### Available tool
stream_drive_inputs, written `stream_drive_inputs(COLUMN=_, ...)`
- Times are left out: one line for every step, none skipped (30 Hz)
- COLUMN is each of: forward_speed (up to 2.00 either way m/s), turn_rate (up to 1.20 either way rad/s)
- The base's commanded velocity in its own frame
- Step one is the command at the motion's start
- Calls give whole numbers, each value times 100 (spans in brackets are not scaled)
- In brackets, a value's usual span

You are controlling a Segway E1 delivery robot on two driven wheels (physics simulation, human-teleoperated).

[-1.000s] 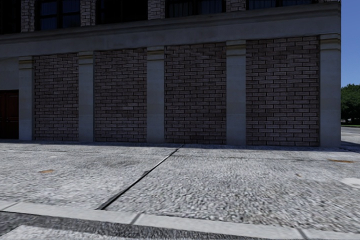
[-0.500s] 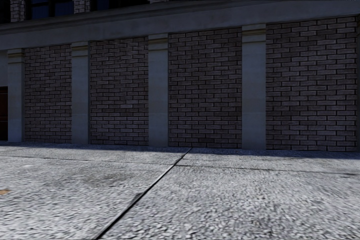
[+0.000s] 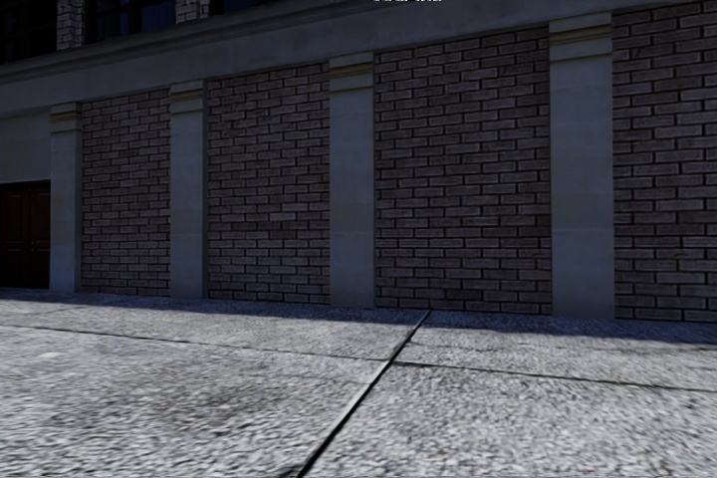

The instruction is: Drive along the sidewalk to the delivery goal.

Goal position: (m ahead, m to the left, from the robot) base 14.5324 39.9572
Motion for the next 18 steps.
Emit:
stream_drive_inputs(forward_speed=129, turn_rate=46)
stream_drive_inputs(forward_speed=129, turn_rate=46)
stream_drive_inputs(forward_speed=128, turn_rate=47)
stream_drive_inputs(forward_speed=126, turn_rate=47)
stream_drive_inputs(forward_speed=125, turn_rate=48)
stream_drive_inputs(forward_speed=125, turn_rate=48)
stream_drive_inputs(forward_speed=125, turn_rate=48)
stream_drive_inputs(forward_speed=124, turn_rate=49)
stream_drive_inputs(forward_speed=124, turn_rate=51)
stream_drive_inputs(forward_speed=124, turn_rate=53)
stream_drive_inputs(forward_speed=124, turn_rate=53)
stream_drive_inputs(forward_speed=124, turn_rate=55)
stream_drive_inputs(forward_speed=124, turn_rate=57)
stream_drive_inputs(forward_speed=124, turn_rate=59)
stream_drive_inputs(forward_speed=124, turn_rate=59)
stream_drive_inputs(forward_speed=124, turn_rate=59)
stream_drive_inputs(forward_speed=124, turn_rate=60)
stream_drive_inputs(forward_speed=124, turn_rate=60)
